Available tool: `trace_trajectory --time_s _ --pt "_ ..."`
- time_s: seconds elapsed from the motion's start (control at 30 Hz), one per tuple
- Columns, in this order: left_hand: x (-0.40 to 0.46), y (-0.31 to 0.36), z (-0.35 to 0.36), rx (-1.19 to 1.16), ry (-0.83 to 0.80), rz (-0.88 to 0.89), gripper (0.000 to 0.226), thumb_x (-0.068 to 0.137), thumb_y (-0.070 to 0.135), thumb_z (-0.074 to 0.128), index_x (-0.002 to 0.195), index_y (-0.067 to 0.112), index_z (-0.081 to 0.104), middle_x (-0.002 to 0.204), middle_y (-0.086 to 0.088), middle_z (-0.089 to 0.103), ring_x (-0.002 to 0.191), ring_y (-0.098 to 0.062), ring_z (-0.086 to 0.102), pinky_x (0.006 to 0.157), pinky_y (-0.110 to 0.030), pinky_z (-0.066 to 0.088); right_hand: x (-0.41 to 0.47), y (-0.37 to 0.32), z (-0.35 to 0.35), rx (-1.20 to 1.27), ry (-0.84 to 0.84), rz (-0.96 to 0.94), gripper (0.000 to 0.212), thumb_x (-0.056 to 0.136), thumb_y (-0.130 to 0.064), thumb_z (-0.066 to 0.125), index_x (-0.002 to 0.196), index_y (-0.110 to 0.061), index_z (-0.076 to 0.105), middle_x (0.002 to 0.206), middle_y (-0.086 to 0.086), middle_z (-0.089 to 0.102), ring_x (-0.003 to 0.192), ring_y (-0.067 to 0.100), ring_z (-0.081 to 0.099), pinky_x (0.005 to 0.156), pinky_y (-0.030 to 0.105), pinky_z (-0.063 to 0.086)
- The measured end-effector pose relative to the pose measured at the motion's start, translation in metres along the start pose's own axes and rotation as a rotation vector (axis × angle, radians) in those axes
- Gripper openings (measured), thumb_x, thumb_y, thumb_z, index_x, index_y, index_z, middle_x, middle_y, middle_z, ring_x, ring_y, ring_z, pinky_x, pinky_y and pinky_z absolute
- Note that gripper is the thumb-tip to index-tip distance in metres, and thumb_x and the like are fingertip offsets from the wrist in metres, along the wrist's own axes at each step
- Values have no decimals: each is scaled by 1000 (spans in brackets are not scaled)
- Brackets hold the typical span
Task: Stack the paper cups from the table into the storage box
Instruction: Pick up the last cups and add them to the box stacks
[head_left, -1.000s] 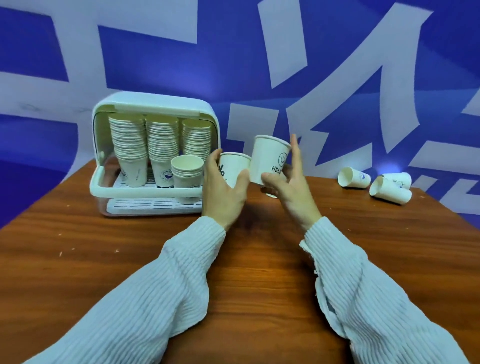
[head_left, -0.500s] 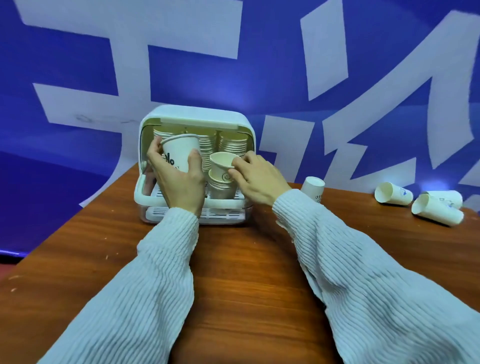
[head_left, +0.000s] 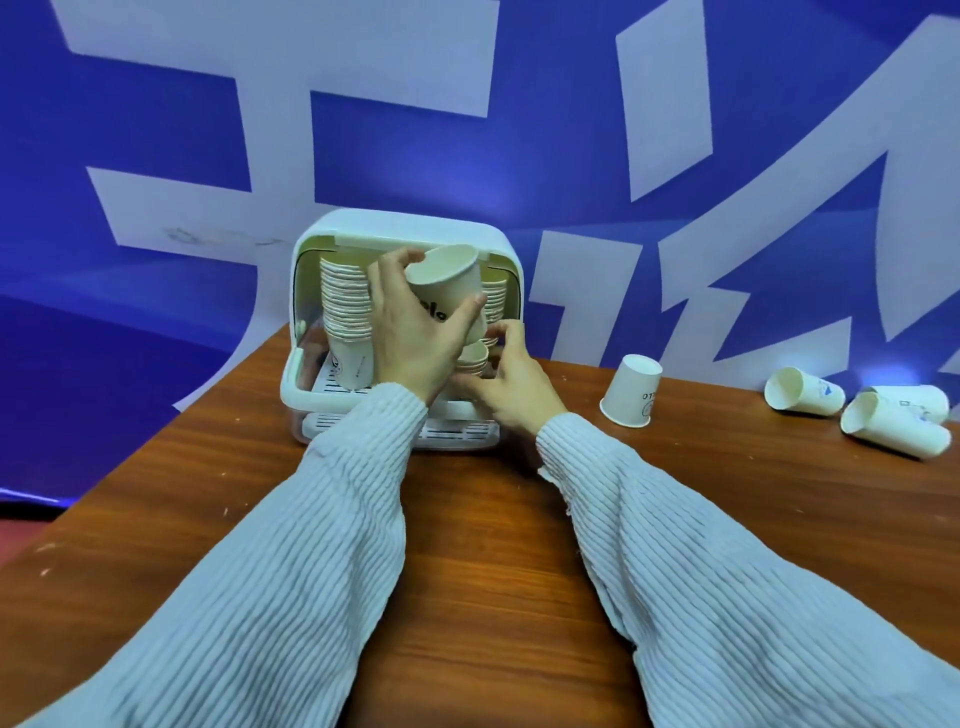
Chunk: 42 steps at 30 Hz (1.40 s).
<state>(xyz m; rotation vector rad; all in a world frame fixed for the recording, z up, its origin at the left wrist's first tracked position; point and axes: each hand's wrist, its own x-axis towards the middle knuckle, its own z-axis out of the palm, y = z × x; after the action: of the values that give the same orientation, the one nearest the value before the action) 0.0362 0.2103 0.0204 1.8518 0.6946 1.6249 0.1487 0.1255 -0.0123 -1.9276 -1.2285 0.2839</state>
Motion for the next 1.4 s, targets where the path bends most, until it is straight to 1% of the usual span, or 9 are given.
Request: trace_trajectory --time_s 0.17,0.27,0.4,0.5,0.7,0.87,1.03,1.17,1.4 --pt "-3 -15 9 408 -382 68 64 80 44 80 132 15 56 136 -12 40 122 -31 52 100 -41 44 1 2 3 29 6 -1 97 74 -51 69 149 -53 7 115 -1 69 102 31 71 92 53 57" --pt "-15 -30 4 743 -450 146 70 89 74 42 133 22 60 134 -16 48 125 -35 45 104 -50 36 2 7 8 19 -4 -21 96 82 -23 62 154 -51 5 136 8 62 112 34 66 99 54 54" --pt "-17 -31 0 943 -473 243 86 89 82 12 129 26 64 131 -14 54 124 -34 41 107 -53 27 0 15 6 37 -89 -80 89 87 -24 60 159 -44 11 164 7 33 151 27 32 124 48 30" --pt "-16 -27 0 930 -463 257 85 90 83 14 125 25 66 136 -15 52 133 -35 35 115 -55 17 -13 22 -9 177 -44 -123 87 92 -29 68 160 -42 16 165 0 30 153 16 27 123 40 28" --pt "-58 -4 32 541 -287 473 50 93 59 49 121 20 63 132 -6 53 129 -34 39 106 -51 32 -26 63 -56 -170 573 8 58 97 -32 60 152 -37 41 161 -5 36 147 18 34 120 47 36" --pt "-110 13 67 383 -388 469 48 92 50 57 128 19 61 136 -7 52 131 -32 42 108 -52 37 -31 109 -80 -480 273 256 72 98 -40 62 160 -35 25 171 7 -15 159 33 0 128 48 13" --pt "-134 6 80 379 -529 520 49 93 52 52 133 23 56 144 -5 49 140 -30 39 113 -52 37 -39 130 -80 -462 425 206 28 96 -30 63 123 -25 57 160 6 24 130 36 48 104 49 47" --pt "-129 2 80 373 -527 443 50 93 51 51 134 22 56 144 -4 49 140 -30 38 112 -52 38 -36 126 -87 -499 532 142 8 96 -25 65 103 -24 60 132 -2 47 105 26 58 90 44 53" --pt "-127 2 77 360 -562 365 52 93 51 47 136 24 55 145 -3 47 140 -28 37 112 -52 40 -36 123 -95 -386 529 159 29 97 -18 64 121 -28 52 131 -2 48 111 23 57 88 36 53"
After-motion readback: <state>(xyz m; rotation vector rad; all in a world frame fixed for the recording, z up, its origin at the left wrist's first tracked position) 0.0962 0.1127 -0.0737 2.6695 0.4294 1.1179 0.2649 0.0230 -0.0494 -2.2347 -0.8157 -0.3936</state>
